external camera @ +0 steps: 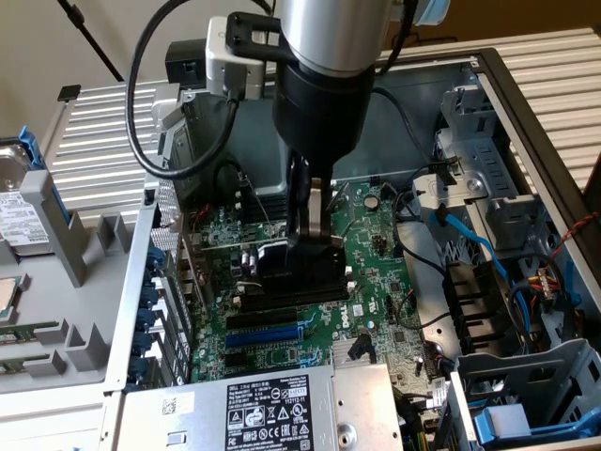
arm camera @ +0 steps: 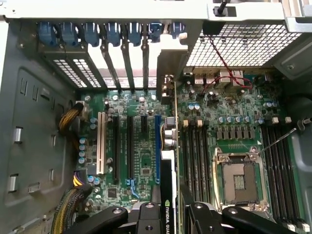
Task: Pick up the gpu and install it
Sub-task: 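Insert the gpu into the slot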
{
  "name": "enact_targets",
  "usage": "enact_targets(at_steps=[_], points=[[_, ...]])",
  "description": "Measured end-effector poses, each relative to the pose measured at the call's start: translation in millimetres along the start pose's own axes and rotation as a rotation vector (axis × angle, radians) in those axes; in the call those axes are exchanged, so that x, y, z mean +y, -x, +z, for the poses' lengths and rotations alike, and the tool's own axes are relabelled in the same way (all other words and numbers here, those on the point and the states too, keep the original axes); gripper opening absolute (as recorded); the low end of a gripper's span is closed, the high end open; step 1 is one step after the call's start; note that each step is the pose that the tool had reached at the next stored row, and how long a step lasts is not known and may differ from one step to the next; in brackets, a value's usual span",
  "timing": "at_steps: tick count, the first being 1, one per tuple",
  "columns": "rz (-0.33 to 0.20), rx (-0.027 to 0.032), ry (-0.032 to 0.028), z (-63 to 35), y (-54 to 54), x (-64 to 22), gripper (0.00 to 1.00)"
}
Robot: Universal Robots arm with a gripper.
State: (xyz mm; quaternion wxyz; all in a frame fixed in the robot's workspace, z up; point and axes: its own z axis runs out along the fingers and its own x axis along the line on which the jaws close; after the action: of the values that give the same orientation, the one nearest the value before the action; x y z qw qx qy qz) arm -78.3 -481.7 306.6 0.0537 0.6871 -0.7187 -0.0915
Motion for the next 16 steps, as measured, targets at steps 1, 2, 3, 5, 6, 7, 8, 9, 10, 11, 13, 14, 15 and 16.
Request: enact_targets(at_steps=[1, 2, 3, 5, 6, 7, 8, 9, 10, 11, 13, 14, 15, 16], points=[[0.000, -0.0001, 0.0000, 1.7, -0.2, 0.9, 0.26], [0.000, -0.0002, 0.0001, 3.1, -0.3, 2.1, 0.26], [0.000, -0.0002, 0.0002, 4.4, -0.5, 3.7, 0.26], [0.000, 0.0002, 0.0002, 6.8, -0.8, 6.9, 0.26], [-0.001, 0.0001, 0.0001, 8.3, -1.1, 8.4, 0.26], [-0.001, 0.0001, 0.0002, 9.5, -1.4, 9.3, 0.26], [-0.001, 0.0005, 0.0003, 10.1, -2.4, 9.3, 0.26], [-0.001, 0.0004, 0.0002, 10.7, -3.6, 9.1, 0.26], [-0.002, 0.0004, 0.0002, 11.3, -4.7, 9.0, 0.26], [-0.002, 0.0004, 0.0002, 12.2, -5.3, 8.8, 0.26], [-0.003, 0.0006, 0.0003, 13.5, -6.2, 8.7, 0.26], [-0.004, 0.0008, 0.0004, 14.0, -6.5, 8.7, 0.26], [-0.005, 0.0012, 0.0005, 14.6, -6.9, 8.7, 0.26], [-0.007, 0.0013, 0.0005, 15.2, -7.1, 8.6, 0.26]])
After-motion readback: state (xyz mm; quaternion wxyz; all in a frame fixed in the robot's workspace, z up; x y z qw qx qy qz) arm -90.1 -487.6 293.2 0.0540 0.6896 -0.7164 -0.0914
